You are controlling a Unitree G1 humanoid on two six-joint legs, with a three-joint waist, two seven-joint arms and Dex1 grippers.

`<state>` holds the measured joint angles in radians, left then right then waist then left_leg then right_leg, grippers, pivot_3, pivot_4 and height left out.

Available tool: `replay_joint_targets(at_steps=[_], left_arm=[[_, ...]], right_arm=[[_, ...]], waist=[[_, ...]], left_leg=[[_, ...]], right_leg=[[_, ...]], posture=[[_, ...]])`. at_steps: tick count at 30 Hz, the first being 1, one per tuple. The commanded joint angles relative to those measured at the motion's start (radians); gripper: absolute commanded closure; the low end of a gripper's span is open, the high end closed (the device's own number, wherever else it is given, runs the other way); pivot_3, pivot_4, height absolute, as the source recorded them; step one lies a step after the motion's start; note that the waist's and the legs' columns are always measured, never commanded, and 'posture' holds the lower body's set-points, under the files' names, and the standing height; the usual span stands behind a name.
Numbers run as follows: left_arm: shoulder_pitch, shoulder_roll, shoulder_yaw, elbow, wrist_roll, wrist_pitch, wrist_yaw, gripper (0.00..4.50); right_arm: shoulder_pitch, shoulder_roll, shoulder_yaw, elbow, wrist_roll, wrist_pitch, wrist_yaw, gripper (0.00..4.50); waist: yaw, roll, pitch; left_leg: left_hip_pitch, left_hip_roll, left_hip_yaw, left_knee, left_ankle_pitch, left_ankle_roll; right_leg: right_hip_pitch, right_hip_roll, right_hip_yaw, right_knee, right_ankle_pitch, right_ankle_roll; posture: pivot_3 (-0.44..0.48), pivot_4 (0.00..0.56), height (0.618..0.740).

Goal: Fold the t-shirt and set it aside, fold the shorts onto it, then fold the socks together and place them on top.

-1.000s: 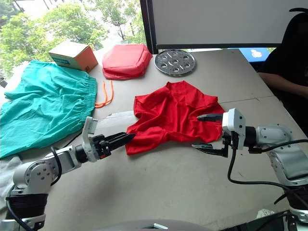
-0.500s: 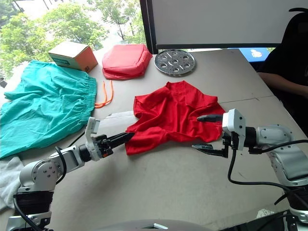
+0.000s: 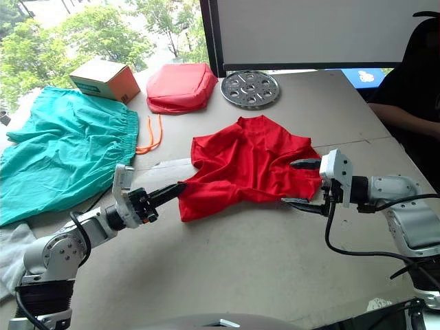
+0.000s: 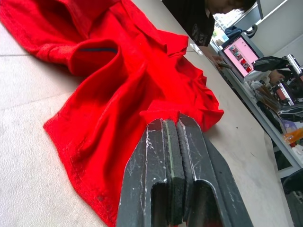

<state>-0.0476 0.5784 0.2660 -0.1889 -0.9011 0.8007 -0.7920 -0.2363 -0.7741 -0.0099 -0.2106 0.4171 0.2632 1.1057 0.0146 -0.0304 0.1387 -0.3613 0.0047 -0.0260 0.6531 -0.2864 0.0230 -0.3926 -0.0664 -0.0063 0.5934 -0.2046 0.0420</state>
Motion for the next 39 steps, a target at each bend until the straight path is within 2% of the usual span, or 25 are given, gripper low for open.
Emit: replay_joint_targets(at_steps=[1,6,8,10,14,20,29,32,33,34,39], left_arm=[[0.019,0.014,0.005,-0.08,0.024,-0.062,-0.038,4.44],[0.039,0.014,0.002,-0.104,0.034,-0.081,-0.045,4.44],[0.054,0.013,0.008,-0.117,0.036,-0.089,-0.044,4.5],[0.07,0.014,0.016,-0.133,0.034,-0.094,-0.041,4.5],[0.1,0.013,0.033,-0.165,0.021,-0.097,-0.028,4.5],[0.153,0.012,0.048,-0.208,0.016,-0.105,-0.017,4.5],[0.203,0.014,0.084,-0.255,0.001,-0.102,0.006,4.5],[0.211,0.015,0.089,-0.263,-0.002,-0.103,0.012,4.5],[0.212,0.016,0.089,-0.264,-0.003,-0.103,0.014,4.5],[0.213,0.015,0.089,-0.266,-0.004,-0.103,0.016,4.5],[0.215,0.011,0.085,-0.277,-0.005,-0.102,0.025,4.5]], right_arm=[[-0.09,-0.048,0.042,0.107,-0.153,0.016,-0.068,0.0],[-0.338,-0.072,0.173,0.41,-0.235,0.098,0.08,0.0],[-0.429,-0.068,0.221,0.53,-0.284,0.05,0.139,0.52],[-0.491,-0.068,0.265,0.623,-0.331,-0.021,0.2,1.3],[-0.589,-0.052,0.323,0.795,-0.402,-0.14,0.289,1.3],[-0.728,0.028,0.378,1.069,-0.514,-0.287,0.299,1.3],[-0.804,0.108,0.378,1.284,-0.598,-0.389,0.26,1.3],[-0.814,0.116,0.376,1.311,-0.613,-0.399,0.259,2.16],[-0.816,0.119,0.374,1.316,-0.616,-0.402,0.258,2.72],[-0.819,0.122,0.37,1.321,-0.616,-0.405,0.256,3.09],[-0.834,0.13,0.361,1.341,-0.622,-0.424,0.25,3.09]], waist=[[-0.001,0.0,0.0],[-0.004,0.001,0.001],[-0.004,0.001,0.001],[-0.003,0.001,0.001],[-0.001,0.002,0.001],[-0.011,0.002,0.001],[-0.023,0.002,0.001],[-0.025,0.002,0.001],[-0.026,0.002,0.001],[-0.026,0.002,0.001],[-0.028,0.002,0.001]], left_leg=[[0.0,0.0,0.0,0.0,0.0,0.0],[0.0,0.0,0.002,0.0,0.0,0.0],[0.0,0.0,0.001,0.0,0.0,0.0],[0.0,0.0,0.001,-0.001,0.0,0.0],[-0.001,0.0,0.001,-0.001,0.0,0.0],[0.001,0.0,0.002,0.0,0.0,0.0],[0.0,0.0,0.001,0.0,0.002,-0.004],[0.0,0.0,0.001,0.0,0.002,-0.004],[0.0,0.0,0.001,0.0,0.002,-0.004],[0.001,0.0,0.001,0.0,0.002,-0.004],[0.001,0.0,0.001,0.0,0.002,-0.004]], right_leg=[[0.0,0.0,0.0,0.0,0.0,0.0],[0.0,0.0,0.001,0.0,0.0,0.0],[0.0,0.001,0.001,0.0,0.0,0.0],[0.0,0.002,0.001,-0.001,0.0,0.0],[0.0,0.002,0.0,-0.002,0.0,0.0],[0.0,0.001,0.001,-0.001,0.0,0.0],[0.0,0.001,0.001,-0.001,0.0,-0.001],[0.0,0.001,0.001,-0.001,0.0,-0.001],[0.0,0.001,0.001,-0.001,0.0,-0.001],[0.0,0.001,0.001,-0.001,0.0,-0.001],[0.0,0.001,0.001,-0.001,0.001,-0.001]], posture=[[0.0,0.15,0.74],[0.0,0.15,0.74],[0.0,0.15,0.74],[0.0,0.15,0.74],[0.0,0.15,0.74],[0.0,0.15,0.74],[0.0,0.15,0.74],[0.0,0.15,0.74],[0.0,0.15,0.74],[0.0,0.15,0.74],[0.0,0.15,0.74]])
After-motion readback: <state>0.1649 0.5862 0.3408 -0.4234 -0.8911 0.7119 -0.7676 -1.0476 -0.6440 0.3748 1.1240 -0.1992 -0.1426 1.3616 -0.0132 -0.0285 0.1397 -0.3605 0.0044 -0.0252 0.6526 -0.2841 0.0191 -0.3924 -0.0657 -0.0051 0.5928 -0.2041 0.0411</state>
